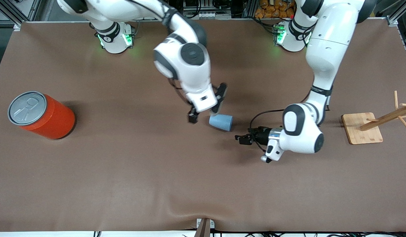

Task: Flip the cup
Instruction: 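Hold the cup with the right gripper while the left gripper reaches its rim, then grasp the cup rim with the left gripper while the right gripper releases and withdraws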

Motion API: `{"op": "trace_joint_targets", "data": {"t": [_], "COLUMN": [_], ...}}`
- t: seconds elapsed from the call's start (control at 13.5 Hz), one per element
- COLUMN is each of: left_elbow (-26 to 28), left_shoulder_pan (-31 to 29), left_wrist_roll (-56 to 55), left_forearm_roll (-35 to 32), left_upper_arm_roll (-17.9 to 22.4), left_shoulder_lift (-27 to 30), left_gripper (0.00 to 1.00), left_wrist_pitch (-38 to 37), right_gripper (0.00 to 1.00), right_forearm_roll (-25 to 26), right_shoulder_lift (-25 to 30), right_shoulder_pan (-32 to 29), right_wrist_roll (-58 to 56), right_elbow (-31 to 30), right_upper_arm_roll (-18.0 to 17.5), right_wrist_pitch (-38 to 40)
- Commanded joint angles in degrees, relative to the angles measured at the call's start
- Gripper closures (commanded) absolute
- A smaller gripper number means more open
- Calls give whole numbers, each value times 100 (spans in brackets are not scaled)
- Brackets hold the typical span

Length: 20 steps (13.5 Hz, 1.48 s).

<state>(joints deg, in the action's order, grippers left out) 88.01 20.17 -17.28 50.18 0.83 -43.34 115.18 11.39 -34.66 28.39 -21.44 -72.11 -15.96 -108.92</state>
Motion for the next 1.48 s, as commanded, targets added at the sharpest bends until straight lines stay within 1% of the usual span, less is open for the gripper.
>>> {"op": "trace_joint_targets", "data": {"t": [0.0,0.22,0.37,0.44,0.59,0.67,0.74,0.81,0.89,0.96,1.04,1.11,1.19,1.33,1.41], "left_elbow": [-135,-74,-47,-3,58,76,76,102,111,111,111,103,94,76,50], "left_shoulder_pan": [364,584,646,673,777,944,1032,1051,1059,1060,1068,1103,1104,1042,998], "left_wrist_roll": [-197,-214,-345,-424,-547,-644,-680,-706,-776,-916,-1152,-1424,-1610,-1656,-1664], "left_forearm_roll": [141,176,176,176,176,168,63,36,1,-165,-436,-665,-737,-738,-738], "left_upper_arm_roll": [49,49,49,49,31,31,48,40,57,66,49,40,40,40,40], "left_shoulder_lift": [-175,-201,-236,-236,-228,-219,-201,-175,-157,-148,-131,-122,-122,-52,-17], "left_gripper": [0,0,0,0,0,0,0,11,50,79,98,100,100,100,100], "left_wrist_pitch": [293,479,479,470,461,461,426,374,243,163,154,145,145,75,-73], "right_gripper": [0,0,0,0,0,0,0,0,0,0,0,0,0,0,0], "right_forearm_roll": [-269,-234,-251,-260,-243,-478,-1193,-1932,-2365,-2439,-2362,-2213,-2055,-1791,-1737], "right_shoulder_lift": [232,477,600,662,872,1047,1249,1460,1645,1821,2005,2216,2523,3226,3438], "right_shoulder_pan": [-1103,-2290,-2792,-2908,-2970,-3005,-3014,-2980,-2945,-2944,-2953,-2936,-2918,-2935,-2953], "right_wrist_roll": [-61,-534,-930,-993,-723,210,1394,2529,3393,3889,3980,4016,4017,4025,4017], "right_elbow": [-181,-181,-155,-7,345,399,390,390,382,347,329,242,-20,-871,-1171], "right_upper_arm_roll": [-179,-688,-733,-707,-532,-270,90,572,890,989,1068,1199,1227,1262,1271], "right_wrist_pitch": [133,291,528,642,1151,1371,1608,1923,2135,2303,2574,2786,2866,2692,2570]}}
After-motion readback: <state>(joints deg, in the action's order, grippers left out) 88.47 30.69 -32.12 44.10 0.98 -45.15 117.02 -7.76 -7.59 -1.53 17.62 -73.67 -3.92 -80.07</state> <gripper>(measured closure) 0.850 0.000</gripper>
